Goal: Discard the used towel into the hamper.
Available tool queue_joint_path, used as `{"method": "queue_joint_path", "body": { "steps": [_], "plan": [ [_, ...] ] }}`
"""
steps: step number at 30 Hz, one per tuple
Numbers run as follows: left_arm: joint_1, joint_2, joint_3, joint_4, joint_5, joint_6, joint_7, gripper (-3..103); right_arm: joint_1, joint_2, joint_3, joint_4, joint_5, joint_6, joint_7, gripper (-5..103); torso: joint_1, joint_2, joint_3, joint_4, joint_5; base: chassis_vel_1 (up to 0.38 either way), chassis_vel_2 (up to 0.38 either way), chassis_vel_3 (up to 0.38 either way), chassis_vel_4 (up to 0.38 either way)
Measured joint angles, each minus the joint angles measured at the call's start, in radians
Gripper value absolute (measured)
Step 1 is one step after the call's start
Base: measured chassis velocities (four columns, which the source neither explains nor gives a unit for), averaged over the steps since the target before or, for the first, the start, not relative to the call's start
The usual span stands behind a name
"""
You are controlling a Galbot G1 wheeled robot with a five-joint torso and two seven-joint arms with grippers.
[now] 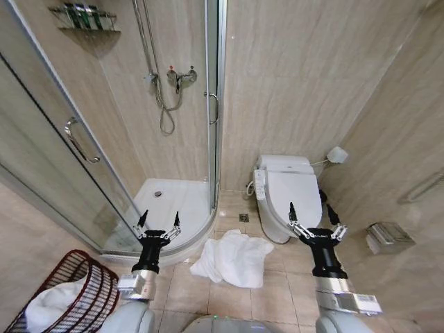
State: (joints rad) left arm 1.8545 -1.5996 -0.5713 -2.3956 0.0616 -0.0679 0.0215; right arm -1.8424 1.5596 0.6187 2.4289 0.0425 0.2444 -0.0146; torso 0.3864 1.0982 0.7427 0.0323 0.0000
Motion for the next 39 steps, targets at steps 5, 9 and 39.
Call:
{"method": "queue_joint_path", "body": {
  "steps": [5, 9, 39],
  "plan": [
    [0.0, 0.0, 0.0, 0.0, 0.0, 0.0, 0.0, 100, 0.0, 0.0, 0.0, 0.0, 0.0, 0.0, 0.0, 100, -0.012, -0.027, -0.015, 0.0, 0.0, 0.0, 0.0, 0.0, 0.0],
    [0.0, 0.0, 0.0, 0.0, 0.0, 0.0, 0.0, 100, 0.0, 0.0, 0.0, 0.0, 0.0, 0.0, 0.0, 100, -0.019, -0.044, -0.025, 0.0, 0.0, 0.0, 0.0, 0.0, 0.0],
    [0.0, 0.0, 0.0, 0.0, 0.0, 0.0, 0.0, 100, 0.0, 0.0, 0.0, 0.0, 0.0, 0.0, 0.0, 100, -0.084, -0.19, -0.106, 0.0, 0.0, 0.0, 0.0, 0.0, 0.0]
  ]
}}
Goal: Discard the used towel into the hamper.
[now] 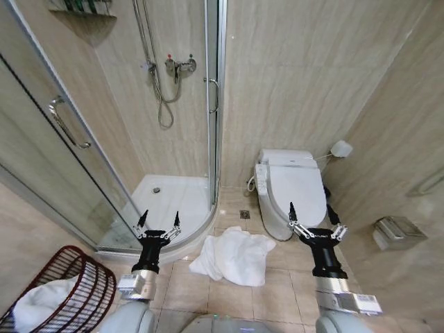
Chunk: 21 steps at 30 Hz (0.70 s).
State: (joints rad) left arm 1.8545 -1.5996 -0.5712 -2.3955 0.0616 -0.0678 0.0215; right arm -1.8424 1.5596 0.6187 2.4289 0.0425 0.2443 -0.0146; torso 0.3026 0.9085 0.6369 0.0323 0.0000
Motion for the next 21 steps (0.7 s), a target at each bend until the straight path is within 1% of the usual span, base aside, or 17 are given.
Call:
{"method": "queue_joint_path", "body": {
  "steps": [5, 7, 8, 9, 12, 13, 16, 17, 18, 19, 21],
  "plan": [
    [0.0, 0.0, 0.0, 0.0, 0.0, 0.0, 0.0, 100, 0.008, -0.002, 0.002, 0.0, 0.007, -0.015, -0.001, 100, -0.008, -0.018, -0.01, 0.0, 0.0, 0.0, 0.0, 0.0, 0.0],
    [0.0, 0.0, 0.0, 0.0, 0.0, 0.0, 0.0, 100, 0.037, -0.01, 0.01, 0.002, 0.033, -0.066, -0.005, 100, -0.013, -0.03, -0.018, -0.0001, 0.0, 0.0, 0.0, 0.0, 0.0],
    [0.0, 0.0, 0.0, 0.0, 0.0, 0.0, 0.0, 100, 0.065, -0.018, 0.019, 0.004, 0.059, -0.115, -0.011, 100, -0.016, -0.038, -0.022, 0.0, 0.0, 0.0, 0.0, 0.0, 0.0],
    [0.0, 0.0, 0.0, 0.0, 0.0, 0.0, 0.0, 100, 0.065, -0.018, 0.019, 0.004, 0.059, -0.115, -0.011, 100, -0.016, -0.038, -0.022, 0.0, 0.0, 0.0, 0.0, 0.0, 0.0],
    [0.0, 0.0, 0.0, 0.0, 0.0, 0.0, 0.0, 100, 0.133, -0.037, 0.039, 0.01, 0.123, -0.234, -0.026, 100, -0.024, -0.057, -0.033, 0.0, 0.0, 0.0, 0.0, 0.0, 0.0],
    [0.0, 0.0, 0.0, 0.0, 0.0, 0.0, 0.0, 100, 0.133, -0.037, 0.039, 0.01, 0.123, -0.234, -0.026, 100, -0.024, -0.057, -0.033, 0.0, 0.0, 0.0, 0.0, 0.0, 0.0],
    [0.0, 0.0, 0.0, 0.0, 0.0, 0.0, 0.0, 100, 0.201, -0.056, 0.059, 0.017, 0.186, -0.353, -0.04, 100, -0.032, -0.074, -0.043, 0.0, 0.0, 0.0, 0.0, 0.0, 0.0],
    [0.0, 0.0, 0.0, 0.0, 0.0, 0.0, 0.0, 100, 0.201, -0.056, 0.059, 0.017, 0.186, -0.353, -0.04, 100, -0.032, -0.074, -0.043, 0.0, 0.0, 0.0, 0.0, 0.0, 0.0],
    [0.0, 0.0, 0.0, 0.0, 0.0, 0.0, 0.0, 100, 0.217, -0.06, 0.064, 0.019, 0.201, -0.381, -0.044, 100, -0.035, -0.081, -0.047, 0.0002, 0.0, 0.0, 0.0, 0.0, 0.0],
    [0.0, 0.0, 0.0, 0.0, 0.0, 0.0, 0.0, 100, 0.223, -0.062, 0.066, 0.019, 0.208, -0.393, -0.045, 100, -0.037, -0.086, -0.049, 0.0001, 0.0001, 0.0, 0.0, 0.0, 0.0],
    [0.0, 0.0, 0.0, 0.0, 0.0, 0.0, 0.0, 100, 0.226, -0.063, 0.067, 0.019, 0.21, -0.398, -0.046, 100, -0.039, -0.092, -0.052, 0.0001, 0.0, 0.0, 0.0, 0.0, 0.0]
  ]
}}
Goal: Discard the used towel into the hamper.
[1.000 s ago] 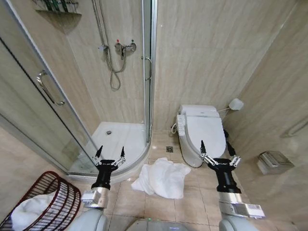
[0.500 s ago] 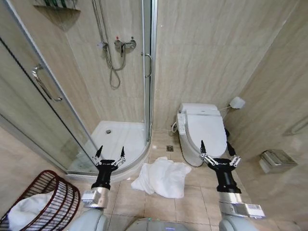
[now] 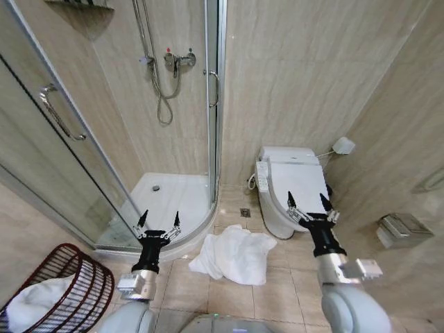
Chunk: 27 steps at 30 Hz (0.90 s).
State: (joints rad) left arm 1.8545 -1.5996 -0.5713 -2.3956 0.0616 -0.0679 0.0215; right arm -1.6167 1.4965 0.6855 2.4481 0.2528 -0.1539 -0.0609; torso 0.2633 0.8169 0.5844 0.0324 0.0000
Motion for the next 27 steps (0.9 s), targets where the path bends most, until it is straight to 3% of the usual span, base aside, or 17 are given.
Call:
{"method": "queue_joint_path", "body": {
  "steps": [2, 5, 7, 9, 17, 20, 27],
  "plan": [
    [0.0, 0.0, 0.0, 0.0, 0.0, 0.0, 0.0, 100, 0.008, -0.014, 0.024, 0.037, 0.018, -0.062, -0.059, 100, -0.005, -0.012, -0.006, 0.0, -0.0004, 0.0, 0.0, 0.0, 0.0],
    [0.0, 0.0, 0.0, 0.0, 0.0, 0.0, 0.0, 100, 0.004, -0.019, 0.032, 0.013, 0.012, -0.054, -0.106, 100, -0.01, -0.022, -0.013, -0.0001, -0.0005, 0.0, 0.0, 0.0, 0.0],
    [0.0, 0.0, 0.0, 0.0, 0.0, 0.0, 0.0, 100, -0.007, -0.009, 0.024, -0.072, -0.041, 0.067, -0.127, 100, -0.015, -0.035, -0.019, -0.0001, 0.0004, 0.0, 0.0, 0.0, 0.0],
    [0.0, 0.0, 0.0, 0.0, 0.0, 0.0, 0.0, 100, -0.01, 0.0, 0.019, -0.095, -0.057, 0.099, -0.125, 100, -0.017, -0.04, -0.022, -0.0001, 0.0002, 0.0, 0.0, 0.0, 0.0],
    [0.0, 0.0, 0.0, 0.0, 0.0, 0.0, 0.0, 100, -0.028, 0.034, -0.011, -0.182, -0.09, 0.178, -0.07, 100, -0.033, -0.076, -0.044, -0.0001, 0.0, 0.0, 0.0, 0.0, 0.0],
    [0.0, 0.0, 0.0, 0.0, 0.0, 0.0, 0.0, 100, -0.035, 0.055, -0.041, -0.231, -0.101, 0.209, 0.009, 100, -0.04, -0.092, -0.053, -0.0001, 0.0, 0.0, 0.0, 0.0, 0.0],
    [0.0, 0.0, 0.0, 0.0, 0.0, 0.0, 0.0, 100, -0.065, 0.074, -0.064, -0.271, -0.1, 0.225, 0.075, 100, -0.052, -0.122, -0.069, -0.0001, 0.0, 0.0, 0.0, 0.0, 0.0]
  ]
}}
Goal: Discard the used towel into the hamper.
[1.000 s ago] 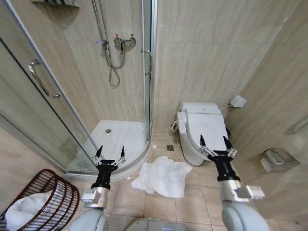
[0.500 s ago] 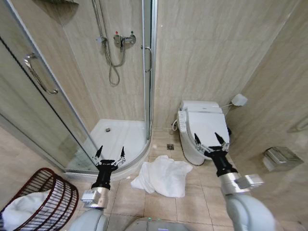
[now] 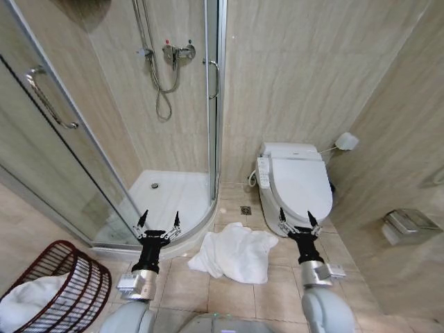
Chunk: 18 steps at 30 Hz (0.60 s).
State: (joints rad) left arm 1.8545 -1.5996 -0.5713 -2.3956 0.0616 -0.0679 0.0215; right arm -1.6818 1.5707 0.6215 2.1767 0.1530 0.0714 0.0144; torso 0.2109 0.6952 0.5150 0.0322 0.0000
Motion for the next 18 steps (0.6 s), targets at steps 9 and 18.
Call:
{"method": "queue_joint_path", "body": {
  "steps": [9, 18],
  "plan": [
    [0.0, 0.0, 0.0, 0.0, 0.0, 0.0, 0.0, 100, -0.008, -0.011, 0.005, -0.019, 0.018, -0.007, -0.018, 100, -0.013, -0.033, -0.019, 0.0, 0.0, 0.0, 0.0, 0.0, 0.0],
    [0.0, 0.0, 0.0, 0.0, 0.0, 0.0, 0.0, 100, -0.008, -0.011, 0.007, -0.047, -0.005, 0.044, -0.075, 100, -0.03, -0.073, -0.043, 0.0001, 0.0001, 0.0, 0.0, 0.0, 0.0]
  ]
}}
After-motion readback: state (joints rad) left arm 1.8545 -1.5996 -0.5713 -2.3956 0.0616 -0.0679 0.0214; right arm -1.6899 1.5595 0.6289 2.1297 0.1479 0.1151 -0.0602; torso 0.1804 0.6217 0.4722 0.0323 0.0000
